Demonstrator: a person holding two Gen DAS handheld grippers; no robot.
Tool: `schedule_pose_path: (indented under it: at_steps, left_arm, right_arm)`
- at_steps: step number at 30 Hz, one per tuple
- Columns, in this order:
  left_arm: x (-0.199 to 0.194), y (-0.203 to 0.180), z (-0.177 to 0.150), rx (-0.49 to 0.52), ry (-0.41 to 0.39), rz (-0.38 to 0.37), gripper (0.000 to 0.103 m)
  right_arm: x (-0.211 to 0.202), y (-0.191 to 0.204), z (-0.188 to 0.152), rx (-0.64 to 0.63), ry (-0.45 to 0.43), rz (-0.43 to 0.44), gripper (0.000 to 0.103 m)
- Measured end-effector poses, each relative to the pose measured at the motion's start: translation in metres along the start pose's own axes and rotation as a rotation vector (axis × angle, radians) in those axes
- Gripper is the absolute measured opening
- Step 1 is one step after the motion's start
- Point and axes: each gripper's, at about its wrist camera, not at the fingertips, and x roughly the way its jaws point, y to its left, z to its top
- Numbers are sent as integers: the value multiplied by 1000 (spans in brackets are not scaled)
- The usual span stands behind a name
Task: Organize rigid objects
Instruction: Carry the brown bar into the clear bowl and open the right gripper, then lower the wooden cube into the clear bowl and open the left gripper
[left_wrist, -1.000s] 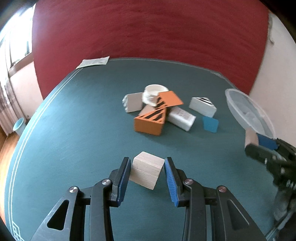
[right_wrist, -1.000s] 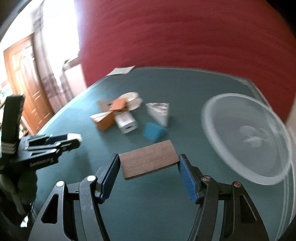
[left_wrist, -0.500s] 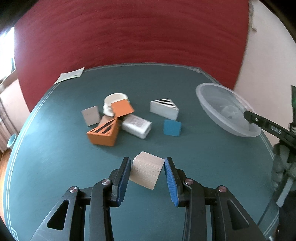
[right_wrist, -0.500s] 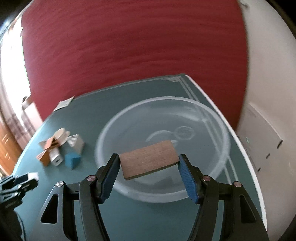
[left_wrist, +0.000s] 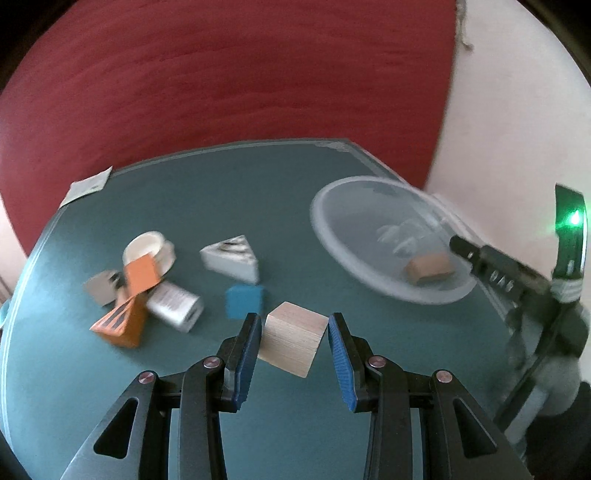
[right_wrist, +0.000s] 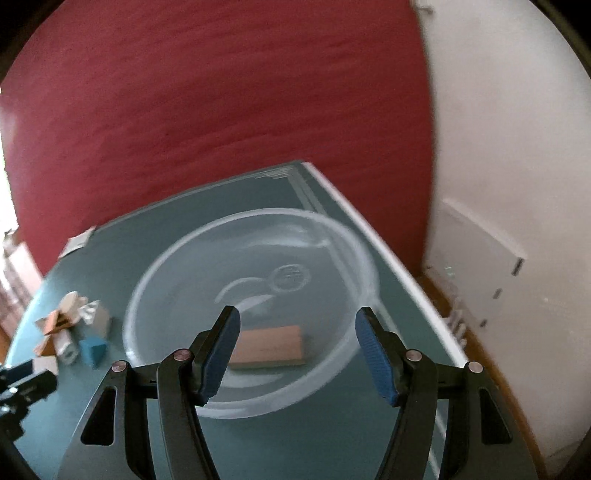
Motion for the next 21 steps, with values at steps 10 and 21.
schedule_pose_path:
  at_steps: [10,21]
  left_arm:
    - [32,-44,33,40,-12,-65,40]
    - [58,-70,48,67,-19,-107,51]
  right_arm:
    - [-3,-14,0,67,-50,-60,66]
    - [-4,-18,-2,96,-50,-60,67]
